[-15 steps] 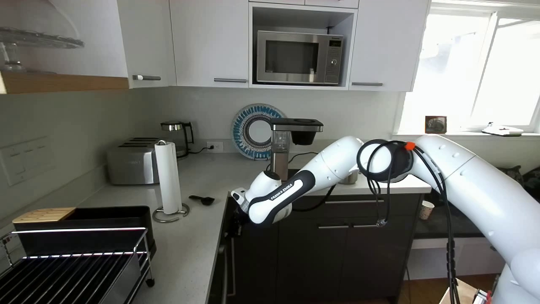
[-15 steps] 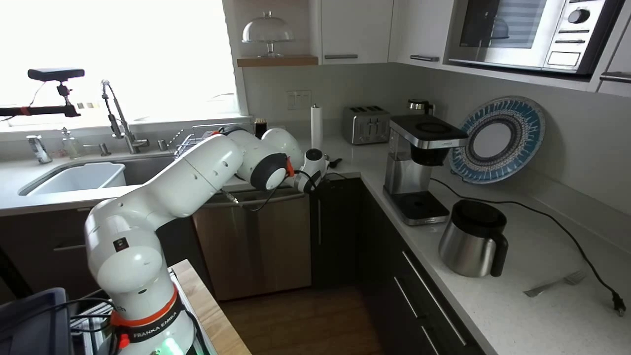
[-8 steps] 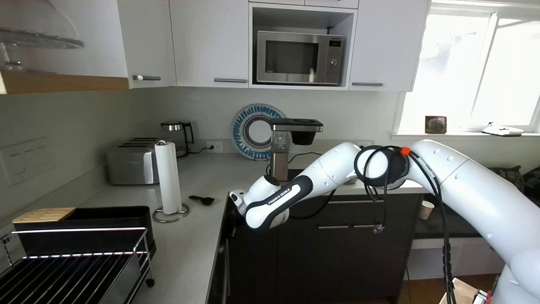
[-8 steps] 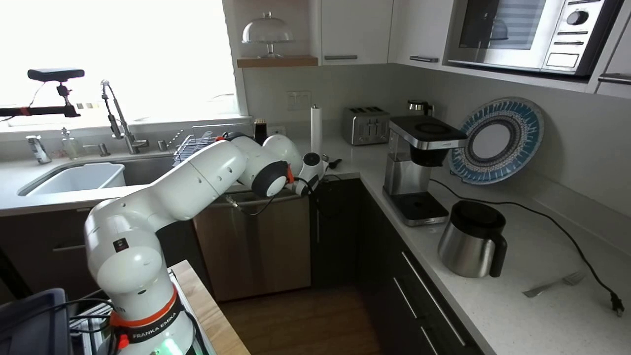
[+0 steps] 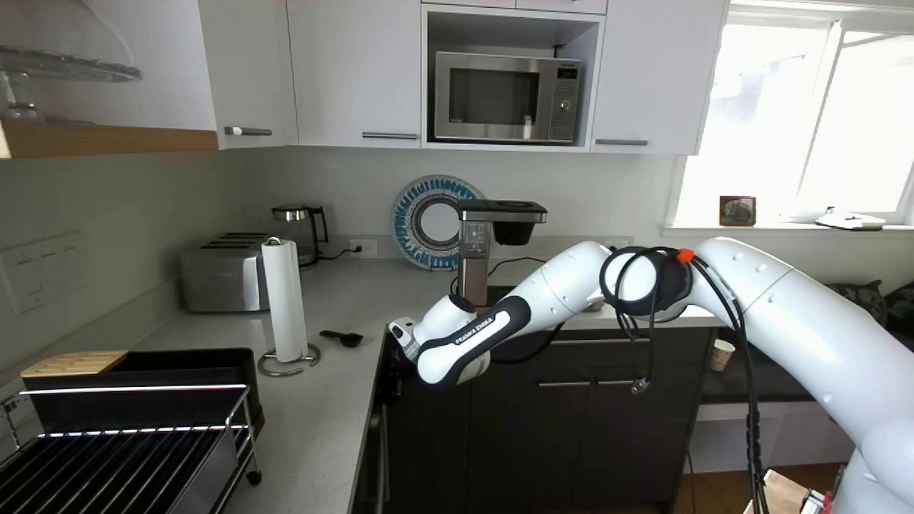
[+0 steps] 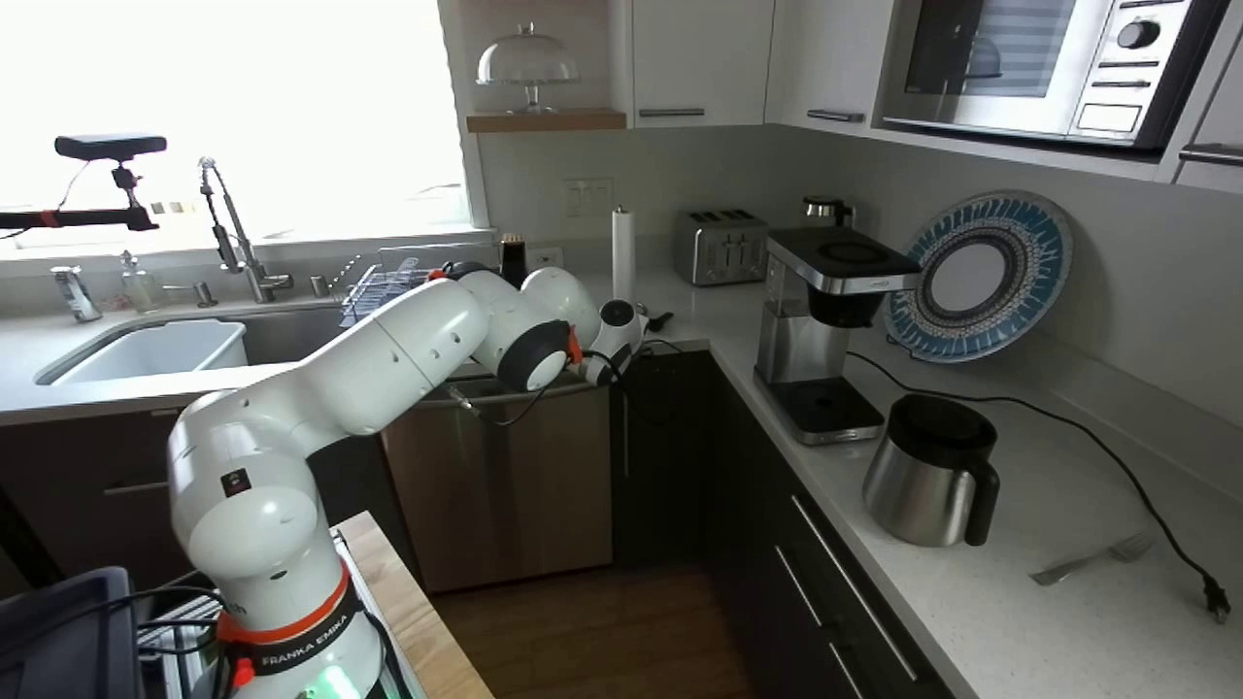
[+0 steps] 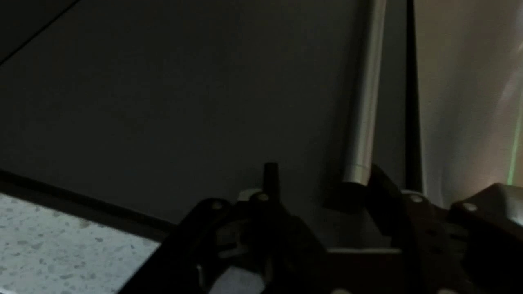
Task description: Close the open cabinet door on the bottom left
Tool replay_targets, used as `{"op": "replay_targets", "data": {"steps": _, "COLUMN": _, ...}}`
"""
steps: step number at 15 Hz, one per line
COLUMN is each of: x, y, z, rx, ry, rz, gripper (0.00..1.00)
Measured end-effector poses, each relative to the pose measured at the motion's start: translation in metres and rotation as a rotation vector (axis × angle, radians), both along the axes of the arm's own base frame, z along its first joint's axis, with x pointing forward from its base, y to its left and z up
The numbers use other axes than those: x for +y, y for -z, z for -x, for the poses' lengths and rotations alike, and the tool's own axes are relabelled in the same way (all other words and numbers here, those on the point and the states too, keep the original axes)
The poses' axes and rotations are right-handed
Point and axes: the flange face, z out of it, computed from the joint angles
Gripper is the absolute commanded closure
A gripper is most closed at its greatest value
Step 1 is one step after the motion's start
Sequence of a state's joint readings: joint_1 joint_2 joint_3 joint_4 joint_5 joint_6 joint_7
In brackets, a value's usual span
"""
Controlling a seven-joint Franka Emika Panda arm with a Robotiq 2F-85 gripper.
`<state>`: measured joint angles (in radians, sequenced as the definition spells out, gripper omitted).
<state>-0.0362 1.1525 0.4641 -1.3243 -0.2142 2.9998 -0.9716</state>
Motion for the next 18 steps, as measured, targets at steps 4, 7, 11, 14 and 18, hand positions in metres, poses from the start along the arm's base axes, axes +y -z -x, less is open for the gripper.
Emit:
{"op": "replay_targets", "data": {"steps": 4, "x": -0.002, "y": -0.009, "z": -0.004, "rx": -0.024, "ry": -0.019, "rz": 0.013, "gripper": 0.00}}
{"op": "replay_targets", "data": {"steps": 7, "x": 0.001, "y": -0.010, "z": -0.003, "rx": 0.002, "ry": -0.018, "rz": 0.020, "gripper": 0.00}}
{"op": "replay_targets", "data": {"steps": 11, "x": -0.004, "y": -0.029, "z": -0.005, "rx": 0.036, "ry": 0.090, "rz": 0.058, "gripper": 0.00}}
{"op": "replay_targets", "data": {"steps": 14, "x": -0.025, "y": -0.060, "z": -0.003, "rx": 0.032, "ry": 0.244, "rz": 0.114, "gripper": 0.00}}
{"op": "replay_targets", "data": {"steps": 18, "x": -0.045, "y": -0.093, "z": 0.022, "rx": 0.097, "ry": 0.452, "rz": 0.117, "gripper": 0.00}}
